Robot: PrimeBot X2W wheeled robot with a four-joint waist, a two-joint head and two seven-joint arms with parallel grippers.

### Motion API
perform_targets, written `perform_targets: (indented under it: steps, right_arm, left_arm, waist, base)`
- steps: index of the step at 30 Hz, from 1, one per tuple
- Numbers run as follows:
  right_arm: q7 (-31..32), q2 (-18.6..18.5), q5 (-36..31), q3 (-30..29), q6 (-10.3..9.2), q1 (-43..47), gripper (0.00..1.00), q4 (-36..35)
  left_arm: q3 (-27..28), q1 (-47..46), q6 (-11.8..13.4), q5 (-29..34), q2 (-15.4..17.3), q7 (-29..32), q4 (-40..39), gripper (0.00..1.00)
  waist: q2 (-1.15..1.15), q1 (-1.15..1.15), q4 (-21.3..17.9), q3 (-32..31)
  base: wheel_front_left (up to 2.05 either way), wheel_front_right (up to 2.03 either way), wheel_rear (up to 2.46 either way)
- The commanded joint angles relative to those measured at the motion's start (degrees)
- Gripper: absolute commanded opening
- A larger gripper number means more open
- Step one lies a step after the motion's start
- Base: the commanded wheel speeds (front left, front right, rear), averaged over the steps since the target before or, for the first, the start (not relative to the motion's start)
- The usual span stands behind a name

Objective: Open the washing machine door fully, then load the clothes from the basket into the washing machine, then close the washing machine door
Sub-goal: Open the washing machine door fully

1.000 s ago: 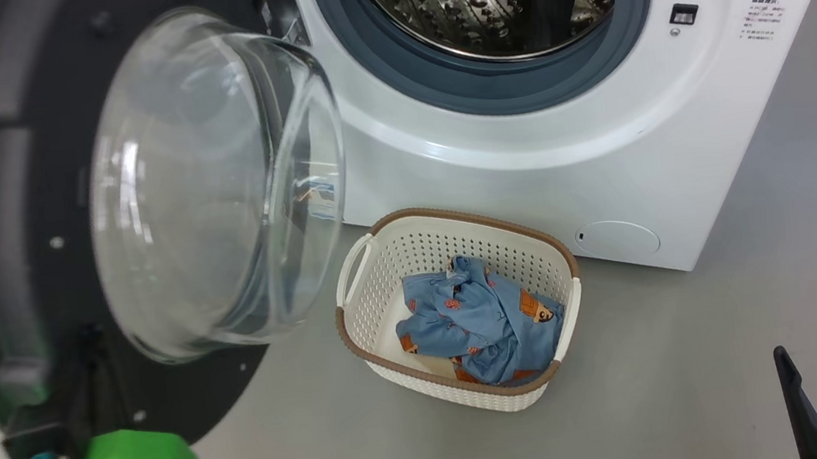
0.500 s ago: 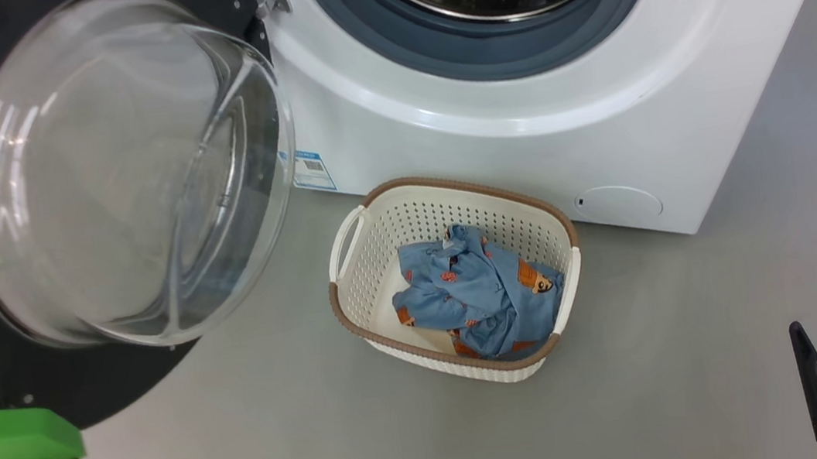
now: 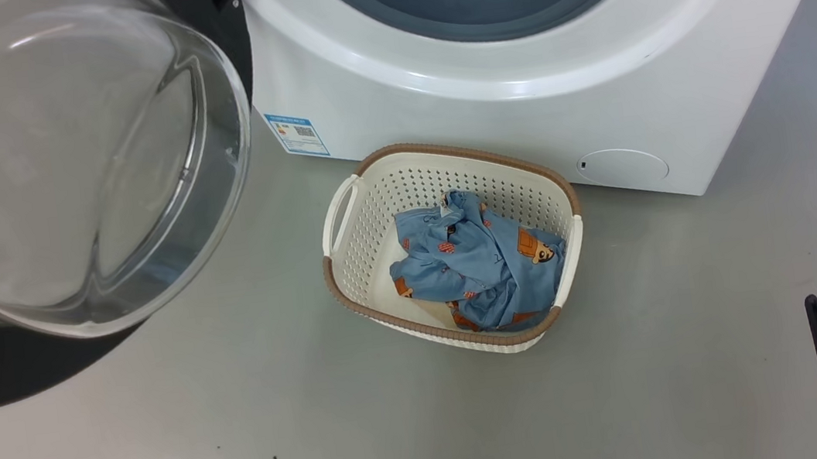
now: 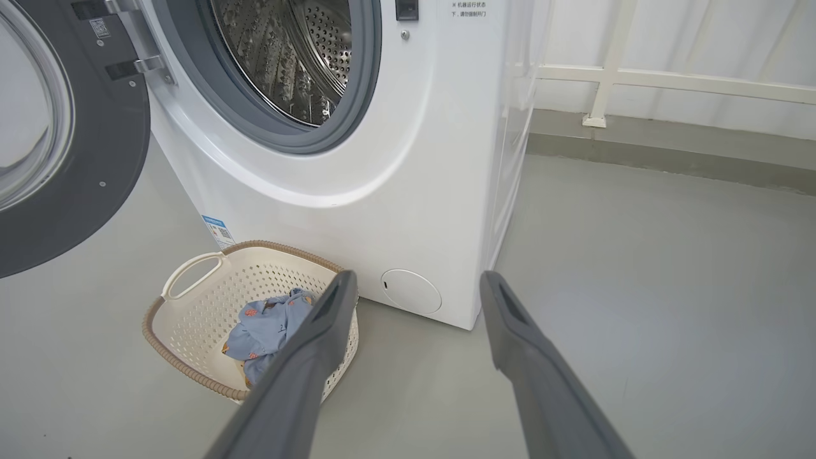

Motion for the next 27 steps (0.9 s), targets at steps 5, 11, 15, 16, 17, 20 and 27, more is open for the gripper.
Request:
perform_targets:
  steps: [5,11,15,16,17,20,27]
  right_arm:
    - [-0.7,-1.5,0.1,1.4,0.17,-1.2,1.00,-1.5]
    - [-0.7,-1.7,0.0,1.3,0.17,-1.4,1.00,-1.6]
    - [-0.7,-1.7,0.0,1.3,0.17,-1.5,1.00,-1.6]
    - [-0.7,-1.6,-0.1,1.2,0.17,-1.6,1.00,-1.6]
    - [-0.7,-1.5,-0.1,1.2,0.17,-1.5,1.00,-1.6]
    - [-0.7,-1.0,0.0,1.1,0.17,-1.6,1.00,-1.3]
    - [-0.7,-0.3,-0.3,1.1,0.17,-1.7,1.00,-1.0]
  left_arm:
    - [4.2,-4.2,-1.3,-0.9,4.9,-1.1,4.4,0.00]
    - [5.4,-5.6,-2.1,0.0,4.7,-1.5,6.8,0.00]
    - [6.7,-5.1,-2.4,1.5,4.0,-1.6,5.5,0.00]
    - [7.1,-4.7,-2.3,2.0,3.7,-1.6,4.7,0.00]
    - [7.9,-4.1,-2.2,2.3,3.1,-1.6,3.6,0.00]
    - [9.7,-1.3,-1.6,3.9,1.7,-1.6,0.2,0.00]
    - [14.0,8.4,-0.3,8.3,-3.4,-1.6,-11.4,0.00]
  waist:
    - [0.00,0.00,-0.4,0.1]
    - [0.00,0.00,-0.6,0.1]
    - [0.00,0.00,-0.6,0.0]
    - [0.00,0.00,-0.6,0.0]
    - [0.00,0.00,-0.6,-0.1]
    - [0.00,0.00,-0.8,-0.4]
    - [0.00,0.00,-1.3,-1.5]
  base:
    - [0.00,0.00,0.00]
    - [0.00,0.00,0.00]
    - [0.00,0.00,0.00]
    - [0.00,0.00,0.00]
    - [0.00,0.00,0.00]
    - [0.00,0.00,0.00]
    - [0.00,0.00,0.00]
